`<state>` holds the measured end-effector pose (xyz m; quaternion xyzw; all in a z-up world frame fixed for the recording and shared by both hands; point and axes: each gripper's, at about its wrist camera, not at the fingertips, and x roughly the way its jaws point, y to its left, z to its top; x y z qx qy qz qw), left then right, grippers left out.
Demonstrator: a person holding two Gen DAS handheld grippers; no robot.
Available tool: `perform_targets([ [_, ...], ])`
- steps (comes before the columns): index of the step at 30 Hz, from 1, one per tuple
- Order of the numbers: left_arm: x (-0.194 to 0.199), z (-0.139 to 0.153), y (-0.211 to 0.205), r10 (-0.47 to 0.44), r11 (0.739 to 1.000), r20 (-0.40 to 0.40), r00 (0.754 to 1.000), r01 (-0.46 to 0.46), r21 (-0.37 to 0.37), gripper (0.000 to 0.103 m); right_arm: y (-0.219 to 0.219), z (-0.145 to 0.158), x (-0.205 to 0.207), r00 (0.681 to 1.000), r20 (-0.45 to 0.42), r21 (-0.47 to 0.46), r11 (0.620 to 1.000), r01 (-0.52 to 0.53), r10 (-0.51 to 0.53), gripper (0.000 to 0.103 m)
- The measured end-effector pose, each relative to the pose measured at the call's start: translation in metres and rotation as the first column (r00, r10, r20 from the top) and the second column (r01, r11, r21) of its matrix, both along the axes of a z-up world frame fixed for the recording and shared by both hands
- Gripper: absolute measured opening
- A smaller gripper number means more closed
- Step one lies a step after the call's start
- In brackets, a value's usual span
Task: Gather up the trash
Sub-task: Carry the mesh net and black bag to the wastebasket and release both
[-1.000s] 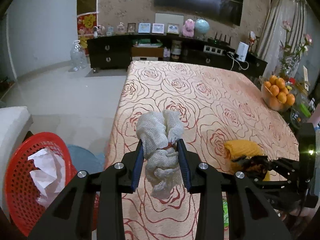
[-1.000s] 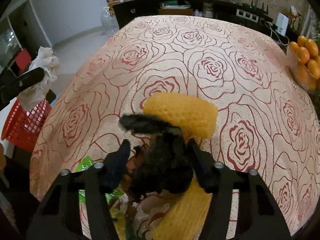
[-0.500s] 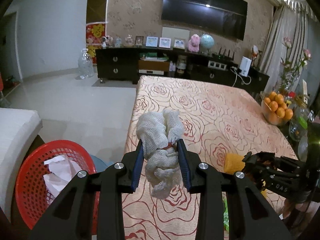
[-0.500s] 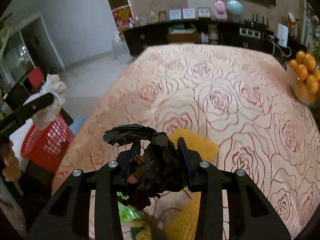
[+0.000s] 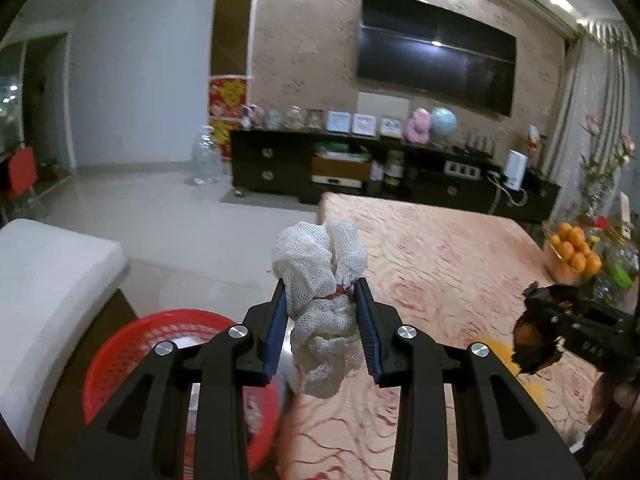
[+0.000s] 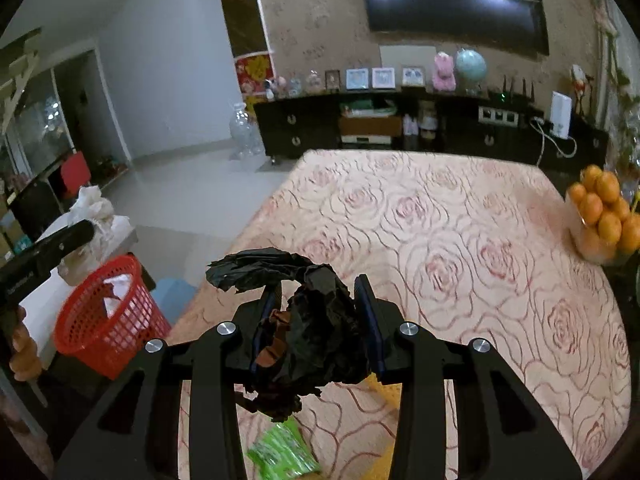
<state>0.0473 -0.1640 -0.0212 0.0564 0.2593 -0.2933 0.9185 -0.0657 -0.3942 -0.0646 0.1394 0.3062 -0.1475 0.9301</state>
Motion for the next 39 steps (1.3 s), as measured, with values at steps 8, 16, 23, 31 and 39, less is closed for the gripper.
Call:
perform_targets([
  [8,0.015,0.007,0.036,0.113,0.994,0.027,0.993,-0.113,-0.002,0.032,0.021,0.026,0.038,0.994,0.025,0.018,0.995,-0.102,0.102,0.037],
  [16,0.033,0.002,0.06,0.201,0.98,0.003,0.98,-0.201,0.009,0.032,0.062,0.054,0.082,0.96,0.074,0.016,0.963,-0.27,0.269,0.037],
  [23,0.045,-0.01,0.075,0.259,0.965,-0.022,0.966,-0.257,0.056,0.032,0.087,0.036,0.107,0.941,0.051,0.037,0.941,-0.336,0.334,0.037],
  [31,0.055,-0.022,0.089,0.305,0.948,-0.031,0.952,-0.3,0.105,0.032,0.118,0.029,0.13,0.92,0.043,0.055,0.918,-0.392,0.39,0.037],
  [39,0.062,-0.032,0.108,0.35,0.93,-0.049,0.935,-0.341,0.137,0.032,0.151,0.013,0.148,0.891,0.012,0.074,0.888,-0.454,0.454,0.037],
])
